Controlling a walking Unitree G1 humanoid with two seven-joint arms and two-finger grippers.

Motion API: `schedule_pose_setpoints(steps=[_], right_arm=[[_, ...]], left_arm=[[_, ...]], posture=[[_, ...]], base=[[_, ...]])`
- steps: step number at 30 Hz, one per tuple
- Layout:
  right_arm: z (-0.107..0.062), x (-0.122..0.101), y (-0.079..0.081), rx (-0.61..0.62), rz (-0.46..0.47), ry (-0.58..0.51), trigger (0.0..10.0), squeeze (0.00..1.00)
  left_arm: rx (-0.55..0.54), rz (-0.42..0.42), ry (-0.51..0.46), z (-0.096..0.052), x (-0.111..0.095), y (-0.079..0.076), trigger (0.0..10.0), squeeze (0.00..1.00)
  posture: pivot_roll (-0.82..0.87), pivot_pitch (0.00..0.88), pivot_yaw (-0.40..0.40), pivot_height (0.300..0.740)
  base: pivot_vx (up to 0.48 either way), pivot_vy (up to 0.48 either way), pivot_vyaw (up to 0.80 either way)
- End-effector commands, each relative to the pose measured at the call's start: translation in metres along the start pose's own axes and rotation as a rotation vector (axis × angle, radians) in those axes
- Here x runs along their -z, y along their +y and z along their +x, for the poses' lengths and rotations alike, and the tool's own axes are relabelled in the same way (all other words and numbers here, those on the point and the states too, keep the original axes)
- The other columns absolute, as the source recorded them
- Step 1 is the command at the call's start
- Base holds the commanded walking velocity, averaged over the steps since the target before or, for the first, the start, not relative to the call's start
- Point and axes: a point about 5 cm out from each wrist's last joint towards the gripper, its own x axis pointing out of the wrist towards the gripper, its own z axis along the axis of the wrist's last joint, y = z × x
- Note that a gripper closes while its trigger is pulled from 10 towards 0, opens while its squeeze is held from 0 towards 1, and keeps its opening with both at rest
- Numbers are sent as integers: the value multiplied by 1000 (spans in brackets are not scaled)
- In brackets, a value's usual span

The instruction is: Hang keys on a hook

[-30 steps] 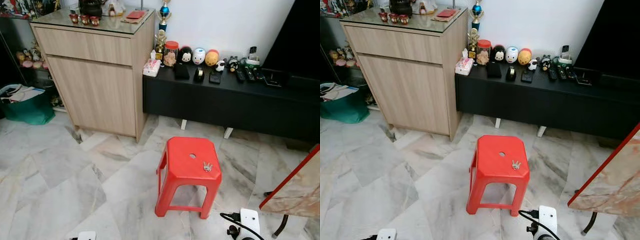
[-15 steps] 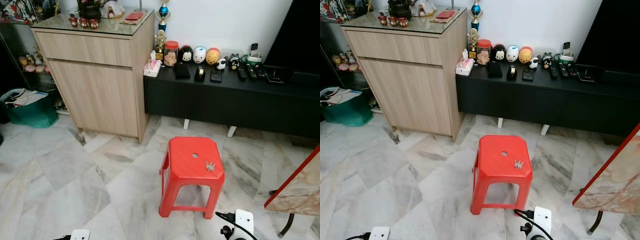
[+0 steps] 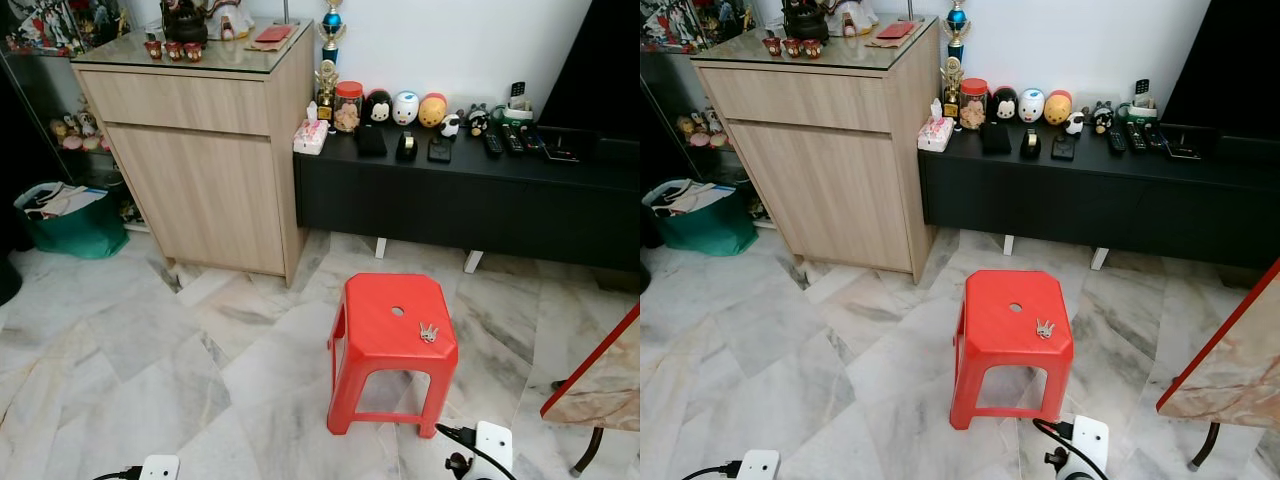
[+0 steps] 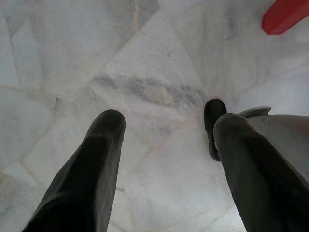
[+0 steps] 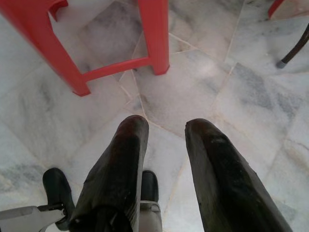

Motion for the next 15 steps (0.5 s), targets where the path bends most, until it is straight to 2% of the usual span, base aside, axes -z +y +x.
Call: schedule_pose_setpoints(steps=[1, 11, 15], right_arm=[[0, 2, -1, -2, -11, 9, 10000, 0], [0, 1, 1, -9, -20, -3, 10000, 0], [0, -1, 3, -18, -56, -10, 10000, 0]], left_arm=[[-1, 8, 25, 0, 4, -1, 10000, 0], [-3, 10, 25, 0, 3, -1, 10000, 0], [-4, 16, 25, 0, 3, 0, 10000, 0]], posture=[[148, 0, -25, 740], [147, 0, -25, 740], [145, 0, -23, 740]], base=[[251, 0, 0], [270, 0, 0], [279, 0, 0]])
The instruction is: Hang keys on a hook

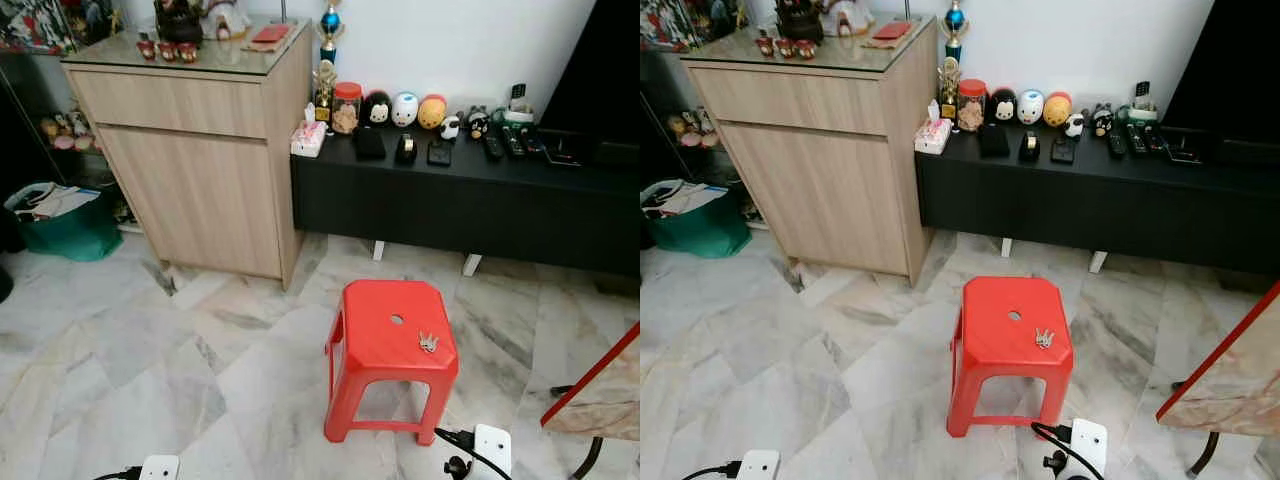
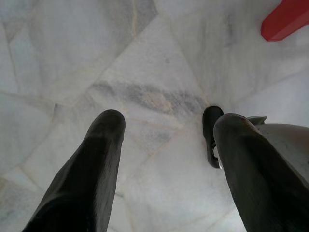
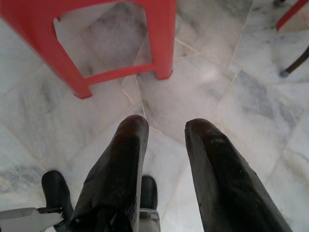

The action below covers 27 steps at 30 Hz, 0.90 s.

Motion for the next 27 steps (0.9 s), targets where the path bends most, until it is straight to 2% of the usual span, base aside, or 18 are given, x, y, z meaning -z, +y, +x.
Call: schedule_pose_setpoints(steps=[1, 6, 9, 27], right_arm=[[0, -2, 0, 0, -19, -10, 10000, 0], [1, -4, 1, 0, -72, -20, 10000, 0], [1, -5, 1, -2, -58, -23, 10000, 0], [1, -11, 3, -4, -25, -56, 10000, 0]], left_arm=[[1, 16, 24, 0, 4, 0, 10000, 0], [0, 17, 24, 0, 3, -1, 10000, 0], [-1, 15, 23, 0, 3, -1, 10000, 0], [1, 10, 22, 0, 2, -2, 10000, 0]], posture=[[145, 0, -23, 740], [146, 0, -26, 740], [145, 0, -27, 740], [142, 0, -34, 740]], base=[[277, 0, 0], [276, 0, 160], [277, 0, 800], [279, 0, 0]])
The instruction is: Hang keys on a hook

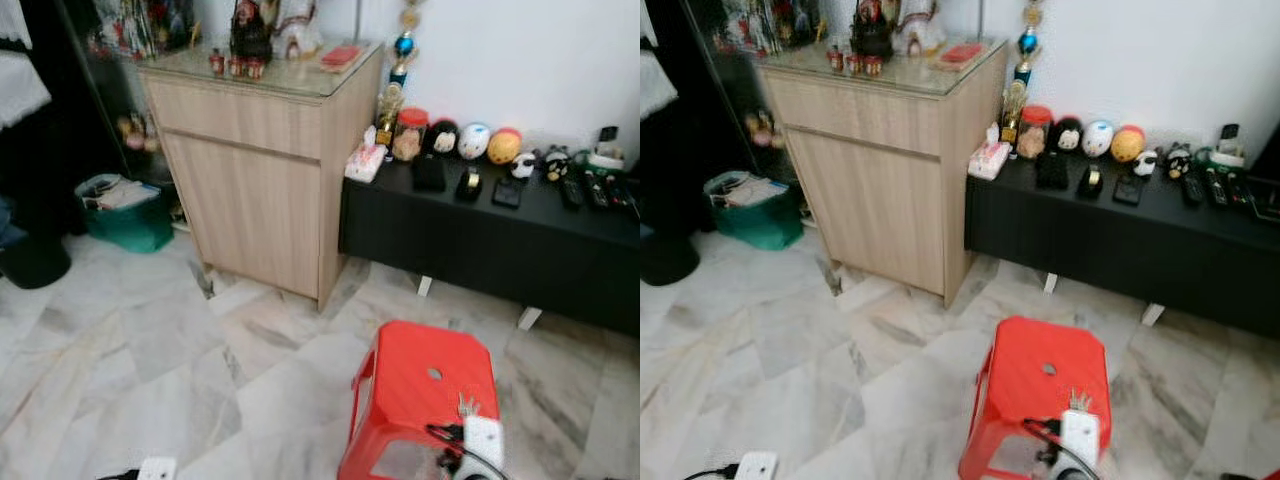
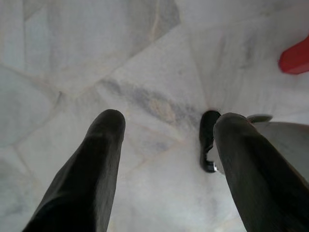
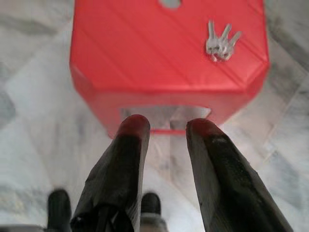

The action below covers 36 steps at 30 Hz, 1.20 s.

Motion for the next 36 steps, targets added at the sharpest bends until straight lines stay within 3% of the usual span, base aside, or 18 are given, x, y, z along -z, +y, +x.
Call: schedule_pose_setpoints(steps=[1, 10, 22, 36], right_arm=[[-1, 0, -17, 47, 12, -8, 10000, 0], [0, -4, -19, 60, 37, -20, 10000, 0], [3, -27, -19, 41, 32, -100, 10000, 0], [3, -24, -16, 32, 44, -95, 10000, 0]], left_arm=[[20, 8, -10, 1, -4, -7, 10000, 0], [22, 4, -12, 1, -4, -8, 10000, 0], [17, -18, -18, 1, -3, -11, 10000, 0], [-24, -62, -12, 0, 2, -6, 10000, 0]], posture=[[142, 0, -34, 740], [140, 0, -37, 740], [98, 0, -53, 740], [50, 0, -22, 740]], base=[[281, 0, 0], [280, 0, -453], [0, 0, 0], [0, 0, 0]])
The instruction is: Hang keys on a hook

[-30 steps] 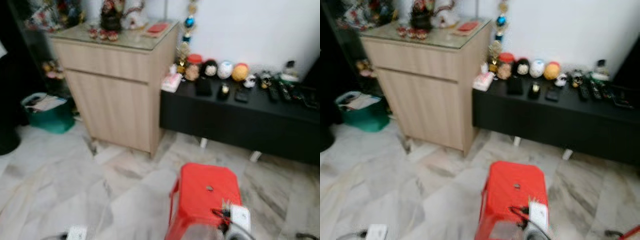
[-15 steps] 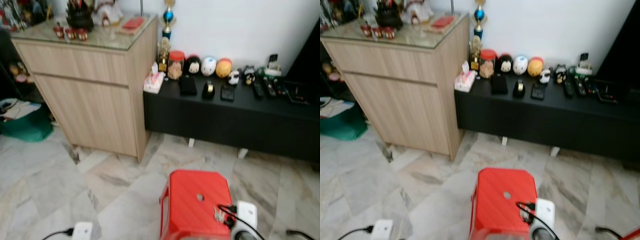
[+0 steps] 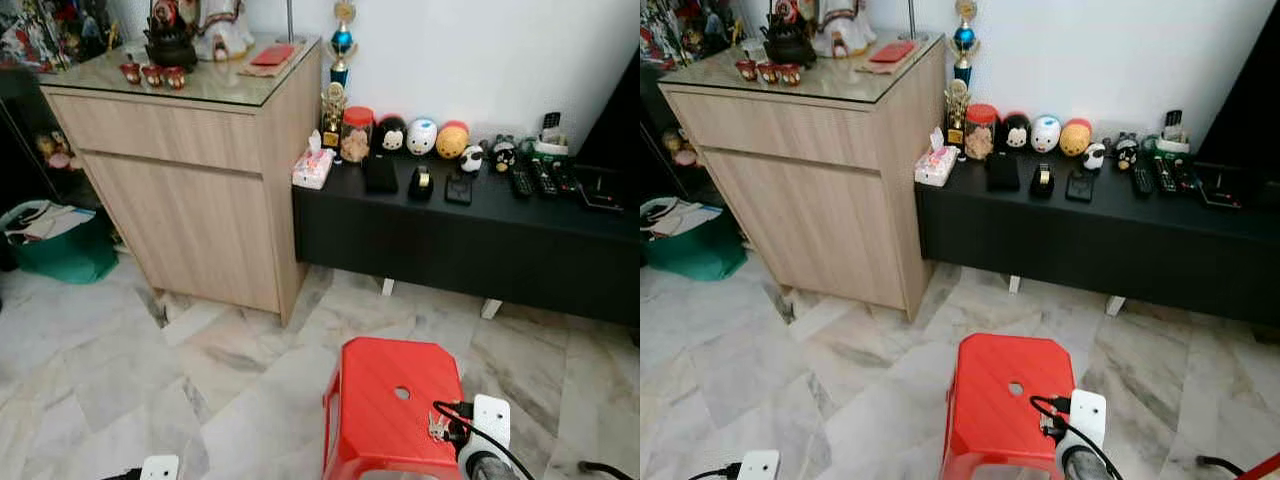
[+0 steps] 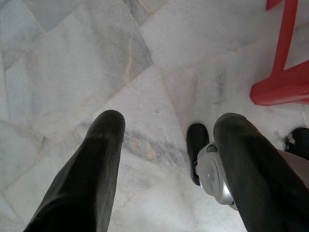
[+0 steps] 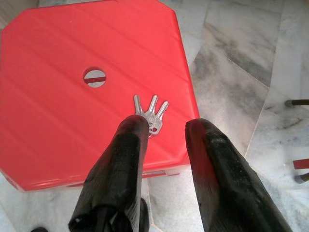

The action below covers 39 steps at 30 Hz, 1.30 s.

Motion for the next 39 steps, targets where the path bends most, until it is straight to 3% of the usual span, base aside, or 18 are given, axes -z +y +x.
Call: schedule_pose_setpoints(steps=[1, 11, 15, 25, 37, 39], right_arm=[[0, 0, 1, 1, 13, -3, 10000, 0], [0, -2, 1, -8, 15, -6, 10000, 0], [0, -1, 2, -12, 19, -1, 10000, 0], [0, -1, 6, -35, 31, -4, 10000, 0], [5, -29, 19, -99, 58, -101, 10000, 0], [6, -41, 25, -131, 45, -156, 10000, 0]], left_arm=[[-12, -12, 14, -1, 5, 3, 10000, 0], [-6, -39, -9, -1, 2, 1, 10000, 0], [24, -28, -127, 2, -20, -20, 10000, 0], [7, -29, 9, -2, 8, -7, 10000, 0], [6, -12, -85, 4, -19, -6, 10000, 0], [2, -16, -104, 5, -25, -6, 10000, 0]], posture=[[51, 0, -22, 740], [47, 0, -21, 740], [50, 0, -20, 740], [50, 0, -7, 740], [95, 0, -4, 740], [96, 0, -9, 740]], base=[[0, 0, 0], [0, 0, 0], [0, 0, 0], [0, 0, 0], [0, 0, 0], [0, 0, 0]])
